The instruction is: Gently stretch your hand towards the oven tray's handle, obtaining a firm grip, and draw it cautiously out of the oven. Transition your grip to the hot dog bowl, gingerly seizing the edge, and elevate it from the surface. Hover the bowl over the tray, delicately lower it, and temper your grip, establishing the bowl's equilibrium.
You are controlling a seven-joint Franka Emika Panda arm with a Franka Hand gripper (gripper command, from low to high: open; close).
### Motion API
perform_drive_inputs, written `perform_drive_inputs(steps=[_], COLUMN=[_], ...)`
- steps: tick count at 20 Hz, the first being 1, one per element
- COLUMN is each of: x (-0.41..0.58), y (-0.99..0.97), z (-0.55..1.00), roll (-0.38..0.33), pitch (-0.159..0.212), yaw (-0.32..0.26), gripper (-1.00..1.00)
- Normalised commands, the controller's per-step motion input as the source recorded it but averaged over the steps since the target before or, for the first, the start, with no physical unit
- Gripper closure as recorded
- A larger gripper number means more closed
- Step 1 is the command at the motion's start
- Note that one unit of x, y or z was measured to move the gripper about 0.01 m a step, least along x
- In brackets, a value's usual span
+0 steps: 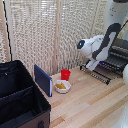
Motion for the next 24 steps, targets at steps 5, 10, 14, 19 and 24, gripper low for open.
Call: perform_drive_inputs(steps=[5,10,14,19,24], x=[0.019,0.108,0.097,0.105,0.039], y=[0.16,0.03,0.18,0.37,0.36], z=[0.0,0.04,0.33,0.63,0.71], roll=[-0.046,0.02,0.006,0.01,0.061], pitch=[0.018,-0.011,0.011,0.002,-0.018], yaw=[0.013,-0.036,-0.114,-0.145,-0.213], gripper=[-1.0,-1.0,-1.0,-1.0,-1.0])
